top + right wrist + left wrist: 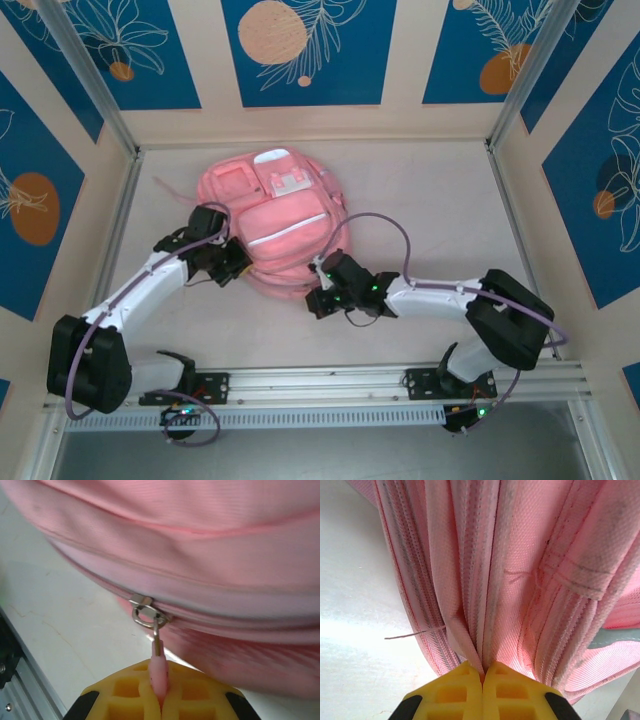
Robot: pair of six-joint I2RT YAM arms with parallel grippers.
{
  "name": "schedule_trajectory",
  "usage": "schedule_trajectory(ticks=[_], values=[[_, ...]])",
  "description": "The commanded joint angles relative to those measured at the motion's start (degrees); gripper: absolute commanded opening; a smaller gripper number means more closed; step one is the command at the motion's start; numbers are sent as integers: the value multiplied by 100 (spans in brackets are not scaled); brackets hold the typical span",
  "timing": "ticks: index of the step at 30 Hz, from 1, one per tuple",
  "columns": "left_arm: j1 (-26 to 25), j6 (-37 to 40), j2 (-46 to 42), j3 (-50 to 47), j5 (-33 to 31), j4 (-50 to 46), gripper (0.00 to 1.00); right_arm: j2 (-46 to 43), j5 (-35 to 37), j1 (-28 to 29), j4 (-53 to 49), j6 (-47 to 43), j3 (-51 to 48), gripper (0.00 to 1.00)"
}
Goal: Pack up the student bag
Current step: Unzip the student bag at the center of the table.
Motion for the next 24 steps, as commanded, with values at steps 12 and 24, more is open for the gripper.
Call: schedule_trajectory(ticks=[12, 24], values=[[1230, 705, -498, 57, -246, -731, 0, -290, -585, -787, 392, -464, -333, 0], [1717, 569, -1237, -283, 143, -1042, 51, 2256, -1076, 406, 275, -766, 2088, 0]])
